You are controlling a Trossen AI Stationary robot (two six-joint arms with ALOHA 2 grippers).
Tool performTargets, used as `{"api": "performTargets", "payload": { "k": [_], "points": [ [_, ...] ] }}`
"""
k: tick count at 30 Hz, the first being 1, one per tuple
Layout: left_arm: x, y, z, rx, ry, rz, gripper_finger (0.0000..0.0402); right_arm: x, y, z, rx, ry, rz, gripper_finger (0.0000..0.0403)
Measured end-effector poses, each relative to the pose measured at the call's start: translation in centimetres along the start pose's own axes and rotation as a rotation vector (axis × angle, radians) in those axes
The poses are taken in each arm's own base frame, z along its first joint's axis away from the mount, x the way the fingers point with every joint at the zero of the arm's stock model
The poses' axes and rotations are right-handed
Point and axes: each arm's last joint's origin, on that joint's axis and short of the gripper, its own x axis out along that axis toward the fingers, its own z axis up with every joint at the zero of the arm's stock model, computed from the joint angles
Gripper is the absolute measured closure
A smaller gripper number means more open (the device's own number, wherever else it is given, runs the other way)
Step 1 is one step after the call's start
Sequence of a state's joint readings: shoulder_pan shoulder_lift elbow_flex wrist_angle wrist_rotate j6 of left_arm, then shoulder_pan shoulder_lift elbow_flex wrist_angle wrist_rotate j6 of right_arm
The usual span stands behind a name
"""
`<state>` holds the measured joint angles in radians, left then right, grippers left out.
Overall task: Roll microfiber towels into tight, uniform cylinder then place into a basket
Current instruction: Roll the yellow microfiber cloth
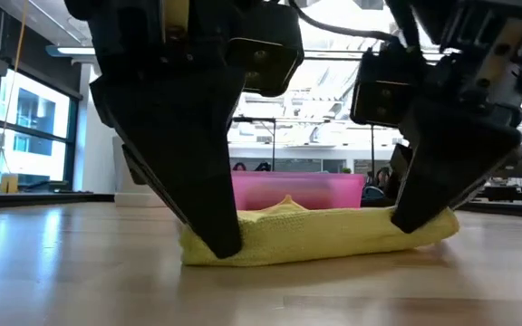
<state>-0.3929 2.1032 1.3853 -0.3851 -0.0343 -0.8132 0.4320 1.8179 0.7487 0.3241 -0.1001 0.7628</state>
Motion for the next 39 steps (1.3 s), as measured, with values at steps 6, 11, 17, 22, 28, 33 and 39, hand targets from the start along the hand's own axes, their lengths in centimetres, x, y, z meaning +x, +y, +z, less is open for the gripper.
{"api": "performTargets", "payload": {
  "k": [6, 11, 17, 22, 28, 33, 39],
  "points": [
    [-0.4, -0.2, -0.2, -0.045, -0.008, 0.013, 0.0396, -0.1, -0.5, 0.6, 0.094, -0.005, -0.007, 0.0402],
    [-1.0, 0.1, -0.3, -0.123, -0.036, 0.088, 0.0396, -0.2, -0.9, 1.0, 0.187, 0.003, -0.006, 0.0402],
    [-1.9, 0.5, -0.2, -0.220, -0.112, 0.184, 0.0396, -0.3, -1.6, 1.1, 0.255, 0.008, -0.058, 0.0402],
    [-1.9, 0.9, -0.3, -0.310, -0.138, 0.224, 0.0396, -0.4, -2.1, 1.4, 0.287, -0.014, -0.096, 0.0402],
    [-0.9, 1.9, -0.2, -0.424, -0.111, 0.278, 0.0397, -0.5, -2.2, 1.5, 0.268, -0.030, -0.115, 0.0401],
    [-0.4, 2.2, -0.2, -0.420, -0.090, 0.286, 0.0397, -0.5, -2.2, 1.5, 0.084, -0.032, -0.110, 0.0378],
    [-0.3, 2.3, -0.2, -0.398, -0.087, 0.285, 0.0397, -1.5, -1.8, 1.9, -0.159, -0.006, -0.083, 0.0321]
  ]
}}
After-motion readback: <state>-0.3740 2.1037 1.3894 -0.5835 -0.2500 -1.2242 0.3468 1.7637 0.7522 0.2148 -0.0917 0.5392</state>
